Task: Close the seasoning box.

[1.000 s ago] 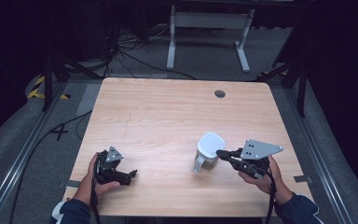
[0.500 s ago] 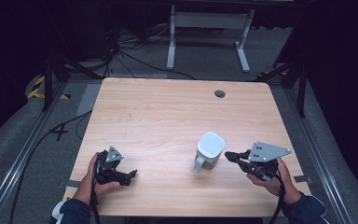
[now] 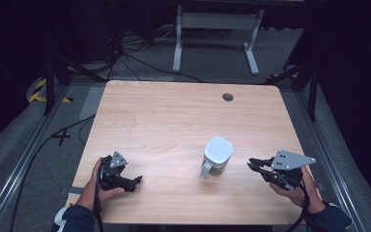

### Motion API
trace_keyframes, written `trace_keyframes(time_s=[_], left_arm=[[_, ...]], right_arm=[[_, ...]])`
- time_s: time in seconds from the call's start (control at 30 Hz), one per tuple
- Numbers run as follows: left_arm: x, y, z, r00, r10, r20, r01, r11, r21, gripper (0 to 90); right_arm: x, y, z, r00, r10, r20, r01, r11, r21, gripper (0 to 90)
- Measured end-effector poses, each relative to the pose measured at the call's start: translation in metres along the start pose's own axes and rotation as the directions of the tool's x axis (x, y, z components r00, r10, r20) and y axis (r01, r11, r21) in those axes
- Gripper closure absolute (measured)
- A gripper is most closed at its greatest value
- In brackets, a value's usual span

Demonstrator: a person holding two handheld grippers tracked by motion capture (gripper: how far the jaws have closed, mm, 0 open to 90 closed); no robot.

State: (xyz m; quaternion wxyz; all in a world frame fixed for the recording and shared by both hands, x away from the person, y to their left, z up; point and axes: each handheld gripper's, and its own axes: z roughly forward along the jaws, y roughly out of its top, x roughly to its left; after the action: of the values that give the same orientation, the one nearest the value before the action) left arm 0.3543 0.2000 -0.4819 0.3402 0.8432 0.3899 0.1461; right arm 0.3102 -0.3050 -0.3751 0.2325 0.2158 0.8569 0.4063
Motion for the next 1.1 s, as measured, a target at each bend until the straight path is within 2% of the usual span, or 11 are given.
trace_keyframes(time_s=[0.03, 0.07, 0.23, 0.27, 0.4, 0.47, 0.57, 0.63, 0.8, 0.97, 1.1], left_arm=[[0.0, 0.0, 0.0, 1.0, -0.003, 0.001, 0.003, 1.0, 0.002, 0.5], [0.0, 0.0, 0.0, 1.0, -0.001, 0.002, 0.001, 1.0, 0.002, 0.5], [0.0, 0.0, 0.0, 1.0, -0.003, 0.002, 0.003, 1.0, 0.002, 0.5], [0.0, 0.0, 0.0, 1.0, -0.003, 0.002, 0.003, 1.0, 0.004, 0.5], [0.0, 0.0, 0.0, 1.0, -0.001, 0.002, 0.001, 1.0, 0.002, 0.5], [0.0, 0.0, 0.0, 1.0, 0.0, 0.003, 0.0, 1.0, 0.007, 0.5], [0.0, 0.0, 0.0, 1.0, -0.001, 0.002, 0.001, 1.0, 0.004, 0.5], [0.0, 0.0, 0.0, 1.0, 0.0, 0.003, 0.0, 1.0, 0.007, 0.5], [0.0, 0.0, 0.0, 1.0, -0.005, 0.001, 0.005, 1.0, 0.003, 0.5], [0.0, 0.0, 0.0, 1.0, -0.005, 0.001, 0.005, 1.0, 0.004, 0.5], [0.0, 0.0, 0.0, 1.0, -0.005, 0.001, 0.005, 1.0, 0.003, 0.5]], right_arm=[[-0.001, -0.002, -0.001, 1.0, -0.001, 0.001, 0.001, 1.0, 0.0, 76.8], [-0.002, -0.01, -0.003, 0.9996, 0.004, 0.026, -0.004, 1.0, 0.014, 73.3], [-0.006, -0.023, -0.008, 0.999, 0.026, 0.037, -0.027, 1.0, 0.011, 63.5], [-0.008, -0.031, -0.009, 0.9981, 0.027, 0.055, -0.028, 0.999, 0.021, 57.3], [-0.011, -0.053, -0.011, 0.9948, 0.069, 0.075, -0.073, 0.996, 0.046, 48.1], [-0.013, -0.068, -0.01, 0.991, 0.115, 0.068, -0.12, 0.991, 0.065, 44.6], [-0.014, -0.09, -0.01, 0.9852, 0.151, 0.08, -0.158, 0.984, 0.086, 38.9], [-0.015, -0.101, -0.012, 0.982, 0.178, 0.063, -0.184, 0.977, 0.106, 36.5], [-0.017, -0.129, -0.014, 0.9687, 0.237, 0.073, -0.245, 0.961, 0.129, 30.4], [-0.018, -0.133, -0.017, 0.9575, 0.271, 0.099, -0.282, 0.951, 0.124, 27.3], [-0.02, -0.133, -0.016, 0.9525, 0.29, 0.094, -0.3, 0.945, 0.129, 25.7]])
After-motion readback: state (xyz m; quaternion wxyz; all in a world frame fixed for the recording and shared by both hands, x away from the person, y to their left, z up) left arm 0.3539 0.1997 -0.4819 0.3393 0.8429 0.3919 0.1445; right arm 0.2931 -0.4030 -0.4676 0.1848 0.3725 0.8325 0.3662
